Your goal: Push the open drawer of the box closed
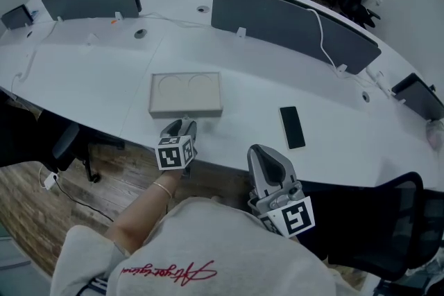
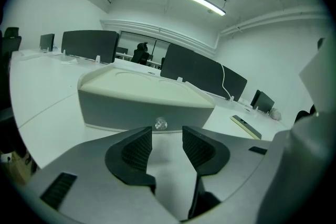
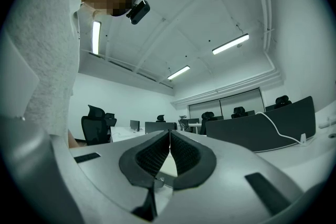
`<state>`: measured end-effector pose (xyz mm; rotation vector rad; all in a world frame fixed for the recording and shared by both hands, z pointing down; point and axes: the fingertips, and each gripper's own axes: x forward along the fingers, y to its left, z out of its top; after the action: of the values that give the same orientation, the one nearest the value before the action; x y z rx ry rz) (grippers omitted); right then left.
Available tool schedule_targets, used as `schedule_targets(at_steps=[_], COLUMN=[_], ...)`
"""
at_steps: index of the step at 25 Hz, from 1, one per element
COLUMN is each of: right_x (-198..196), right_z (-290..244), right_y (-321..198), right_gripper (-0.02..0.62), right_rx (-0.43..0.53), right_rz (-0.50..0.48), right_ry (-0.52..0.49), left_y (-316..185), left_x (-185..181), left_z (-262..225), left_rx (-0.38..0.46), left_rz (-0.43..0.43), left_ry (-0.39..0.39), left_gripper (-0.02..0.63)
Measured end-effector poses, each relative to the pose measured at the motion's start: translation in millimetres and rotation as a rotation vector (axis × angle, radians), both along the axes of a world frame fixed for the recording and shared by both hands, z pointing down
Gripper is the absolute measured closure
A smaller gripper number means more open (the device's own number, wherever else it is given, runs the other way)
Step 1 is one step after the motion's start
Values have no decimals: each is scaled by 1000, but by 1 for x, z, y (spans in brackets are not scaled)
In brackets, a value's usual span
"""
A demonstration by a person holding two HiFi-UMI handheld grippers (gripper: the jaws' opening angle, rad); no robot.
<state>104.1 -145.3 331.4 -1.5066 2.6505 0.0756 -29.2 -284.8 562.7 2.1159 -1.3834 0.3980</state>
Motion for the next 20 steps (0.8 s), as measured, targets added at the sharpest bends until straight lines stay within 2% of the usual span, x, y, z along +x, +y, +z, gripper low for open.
schedule_targets(at_steps=[3, 5, 6, 7, 10, 12, 16, 20], right_x=[-4, -9, -11, -14, -23, -31, -43, -46], right_z=[1, 2, 3, 4, 4, 2, 2, 1], right_y=[-1, 0, 0, 0, -3, -5, -6, -6], right_gripper=[577, 577, 577, 577, 577, 577, 577, 577], right_rx=[0, -1, -1, 0, 5, 10, 14, 23], right_rz=[-16, -33, -44, -55, -89, -112, -152, -170], right_ry=[-6, -9, -9, -8, -10, -14, -13, -5], left_y=[22, 40, 47, 54, 69, 75, 84, 90], left_x=[-2, 1, 4, 8, 19, 22, 16, 7], left_z=[-6, -22, -37, -54, -113, -143, -176, -188], left_rx=[9, 71, 128, 198, 401, 488, 582, 618], left_rz=[13, 63, 98, 133, 209, 217, 200, 159], left_ry=[41, 81, 101, 123, 166, 169, 161, 143], left_gripper=[428, 439, 499, 586, 589, 588, 589, 589])
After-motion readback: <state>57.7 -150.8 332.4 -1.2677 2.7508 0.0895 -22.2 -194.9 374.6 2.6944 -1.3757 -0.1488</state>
